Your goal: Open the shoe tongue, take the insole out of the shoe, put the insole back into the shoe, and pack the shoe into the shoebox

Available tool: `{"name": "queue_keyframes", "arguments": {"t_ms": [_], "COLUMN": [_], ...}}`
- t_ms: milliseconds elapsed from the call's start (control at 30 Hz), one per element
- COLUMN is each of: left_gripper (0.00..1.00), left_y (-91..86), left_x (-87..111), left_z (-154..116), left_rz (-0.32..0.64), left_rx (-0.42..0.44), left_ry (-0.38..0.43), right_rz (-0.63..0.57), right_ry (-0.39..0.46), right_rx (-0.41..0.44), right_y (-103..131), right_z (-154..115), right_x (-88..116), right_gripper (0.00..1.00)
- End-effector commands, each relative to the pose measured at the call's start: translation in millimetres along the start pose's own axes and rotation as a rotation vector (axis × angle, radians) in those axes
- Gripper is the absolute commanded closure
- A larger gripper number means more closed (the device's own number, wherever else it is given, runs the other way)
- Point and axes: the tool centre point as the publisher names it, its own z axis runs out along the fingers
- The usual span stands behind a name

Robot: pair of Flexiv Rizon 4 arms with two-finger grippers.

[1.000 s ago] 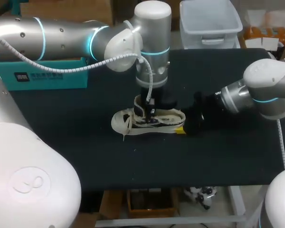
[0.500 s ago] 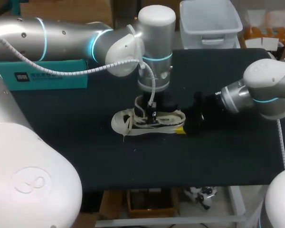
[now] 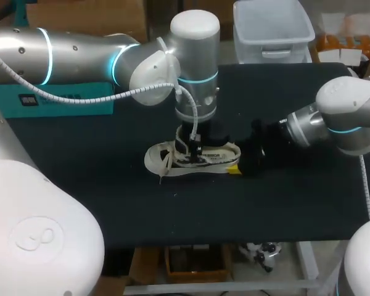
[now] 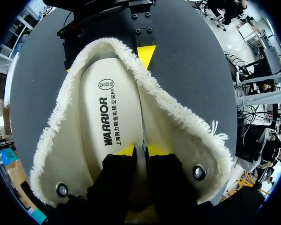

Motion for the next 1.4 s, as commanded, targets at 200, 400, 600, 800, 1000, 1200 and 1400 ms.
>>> {"name": "queue_keyframes", "arguments": {"t_ms": [200, 400, 600, 800, 1000, 1200, 1400], "left_gripper": [0.76, 0.77, 0.76, 0.73, 0.73, 0.73, 0.73], "left_y": [-2.0, 3.5, 4.4, 1.9, 1.4, 0.5, -3.0], "left_x": [-5.0, -15.6, -25.9, -39.2, -53.2, -67.3, -82.3], "left_z": [52.0, 69.6, 83.1, 92.3, 95.1, 97.2, 100.7], "left_rz": [-0.021, -0.034, -0.026, -0.021, -0.033, -0.052, -0.047], "left_rx": [-0.015, -0.016, -0.021, -0.030, -0.031, -0.042, -0.046], "left_ry": [-0.055, -0.102, -0.131, -0.161, -0.206, -0.274, -0.300], "right_rz": [0.001, 0.001, 0.001, 0.001, 0.001, 0.001, 0.001], "right_ry": [0.003, 0.003, 0.003, 0.003, 0.003, 0.003, 0.003], "right_rx": [-0.005, -0.005, -0.005, -0.005, -0.005, -0.005, -0.005], "right_y": [-11.3, -11.3, -11.3, -11.3, -11.3, -11.3, -11.3], "right_z": [6.5, 6.5, 6.5, 6.5, 6.5, 6.5, 6.5], "right_x": [-3.7, -3.7, -3.7, -3.7, -3.7, -3.7, -3.7], "right_gripper": [1.00, 1.00, 1.00, 1.00, 1.00, 1.00, 1.00]}}
